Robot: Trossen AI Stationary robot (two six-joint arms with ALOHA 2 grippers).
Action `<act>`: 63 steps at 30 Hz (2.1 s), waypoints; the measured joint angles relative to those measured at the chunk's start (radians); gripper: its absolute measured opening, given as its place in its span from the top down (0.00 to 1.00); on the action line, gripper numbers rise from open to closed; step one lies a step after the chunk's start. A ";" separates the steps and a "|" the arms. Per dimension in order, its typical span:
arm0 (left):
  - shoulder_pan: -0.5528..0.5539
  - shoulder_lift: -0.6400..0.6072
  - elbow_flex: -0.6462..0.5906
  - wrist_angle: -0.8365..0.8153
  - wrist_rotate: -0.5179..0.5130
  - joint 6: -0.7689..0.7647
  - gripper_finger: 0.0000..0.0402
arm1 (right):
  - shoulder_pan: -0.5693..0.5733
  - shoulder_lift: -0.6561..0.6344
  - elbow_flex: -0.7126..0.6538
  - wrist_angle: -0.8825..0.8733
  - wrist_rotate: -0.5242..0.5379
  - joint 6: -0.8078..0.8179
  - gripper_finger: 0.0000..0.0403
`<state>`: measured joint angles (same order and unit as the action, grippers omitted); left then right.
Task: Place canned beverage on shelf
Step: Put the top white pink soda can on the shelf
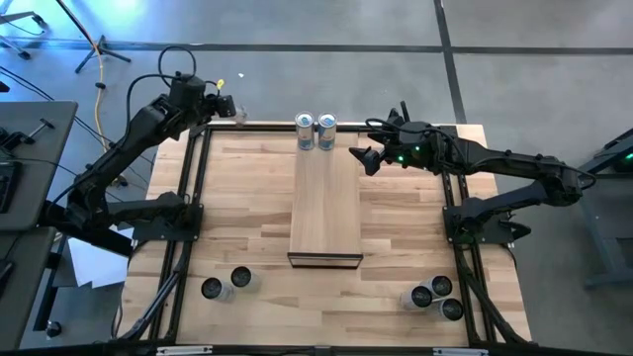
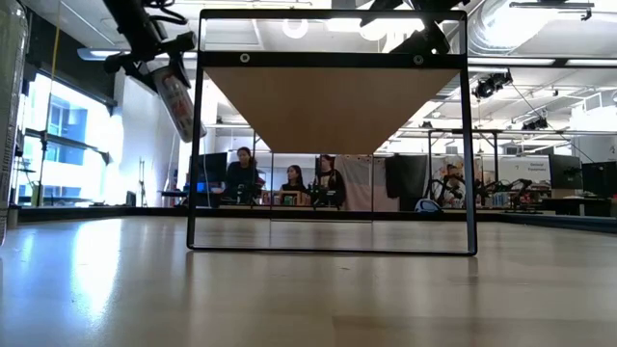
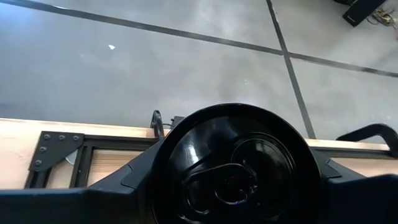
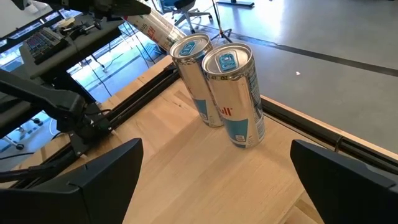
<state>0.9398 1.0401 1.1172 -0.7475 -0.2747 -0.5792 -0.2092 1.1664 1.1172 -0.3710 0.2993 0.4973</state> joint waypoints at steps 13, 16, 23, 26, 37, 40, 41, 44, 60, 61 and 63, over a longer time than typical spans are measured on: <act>-0.028 -0.044 0.000 0.000 0.113 0.039 0.45 | 0.000 0.000 0.000 0.000 0.000 0.000 0.02; -0.050 -0.080 0.000 0.000 0.153 0.057 0.45 | 0.000 0.000 0.000 0.000 0.001 -0.001 0.02; -0.117 -0.160 0.000 -0.003 0.250 0.084 0.45 | 0.000 0.000 0.000 0.000 0.004 -0.003 0.02; -0.150 -0.186 0.000 -0.003 0.250 0.087 0.45 | 0.000 0.000 0.000 0.000 0.003 0.000 0.02; -0.256 -0.239 0.000 -0.003 0.350 0.138 0.45 | 0.001 0.000 0.000 0.000 -0.030 -0.001 0.02; -0.289 -0.240 0.000 0.000 0.352 0.139 0.45 | 0.001 0.000 0.000 0.000 -0.086 -0.004 0.02; -0.301 -0.239 0.000 0.005 0.352 0.141 0.45 | 0.001 0.000 0.000 0.001 -0.103 -0.003 0.02; -0.337 -0.235 0.000 0.024 0.353 0.146 0.45 | 0.002 0.000 0.000 0.006 -0.138 0.000 0.02; -0.516 -0.223 0.000 0.198 0.355 0.165 0.45 | 0.002 0.000 0.000 0.129 -0.160 -0.001 0.02; -0.525 -0.219 0.000 0.217 0.355 0.165 0.45 | 0.002 0.000 0.000 0.128 -0.160 -0.004 0.02; -0.542 -0.208 0.000 0.252 0.355 0.165 0.45 | 0.002 0.000 0.000 0.129 -0.160 -0.005 0.02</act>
<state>0.3982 0.8322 1.1172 -0.4959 0.0803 -0.4145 -0.2077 1.1664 1.1172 -0.2424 0.1390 0.4923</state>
